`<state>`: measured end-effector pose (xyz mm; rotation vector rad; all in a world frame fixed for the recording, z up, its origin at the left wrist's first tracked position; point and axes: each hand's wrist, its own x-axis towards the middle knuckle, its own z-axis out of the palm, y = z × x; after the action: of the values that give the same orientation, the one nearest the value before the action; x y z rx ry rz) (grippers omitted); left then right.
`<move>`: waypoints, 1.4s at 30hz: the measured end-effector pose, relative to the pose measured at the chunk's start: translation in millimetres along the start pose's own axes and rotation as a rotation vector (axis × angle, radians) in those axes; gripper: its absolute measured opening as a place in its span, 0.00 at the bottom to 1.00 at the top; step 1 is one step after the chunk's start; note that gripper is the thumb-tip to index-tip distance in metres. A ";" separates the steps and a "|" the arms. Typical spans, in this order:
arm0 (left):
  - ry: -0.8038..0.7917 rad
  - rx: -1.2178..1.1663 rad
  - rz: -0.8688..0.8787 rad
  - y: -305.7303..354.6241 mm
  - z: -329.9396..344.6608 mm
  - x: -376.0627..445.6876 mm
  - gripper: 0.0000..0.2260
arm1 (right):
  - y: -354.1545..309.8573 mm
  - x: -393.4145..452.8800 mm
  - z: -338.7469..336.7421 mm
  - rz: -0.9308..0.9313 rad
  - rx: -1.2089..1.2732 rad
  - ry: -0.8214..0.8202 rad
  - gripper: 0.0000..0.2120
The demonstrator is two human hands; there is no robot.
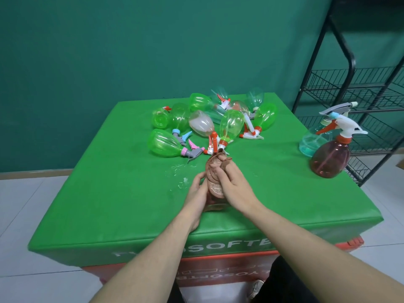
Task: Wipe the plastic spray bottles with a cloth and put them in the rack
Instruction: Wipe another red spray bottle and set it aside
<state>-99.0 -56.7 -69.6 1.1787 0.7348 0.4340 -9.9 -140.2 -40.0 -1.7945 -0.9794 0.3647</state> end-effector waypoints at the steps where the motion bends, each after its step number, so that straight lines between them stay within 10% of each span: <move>1: 0.003 -0.007 0.000 -0.9 -0.2 0.0 0.11 | 5.3 -1.0 1.6 -0.015 -0.020 -0.004 0.14; 13: 0.047 0.033 -0.004 -0.1 5.4 -2.7 0.12 | 34.0 -39.0 -10.8 -0.311 -0.181 -0.088 0.26; 18: 0.013 -0.005 -0.035 3.6 5.9 -3.7 0.12 | 52.7 -54.7 -16.6 -0.476 -0.275 -0.088 0.14; 35: -0.121 -0.001 0.132 -11.1 -7.9 -5.5 0.25 | 18.8 -2.3 -6.0 0.109 0.146 -0.060 0.20; 42: -0.063 0.097 0.197 -14.3 4.2 -5.4 0.13 | 32.5 -26.3 -3.6 -0.093 -0.109 -0.085 0.24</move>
<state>-100.6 -67.9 -80.7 1.3566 0.5930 0.5267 -9.3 -167.4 -71.9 -1.8362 -1.1577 0.3376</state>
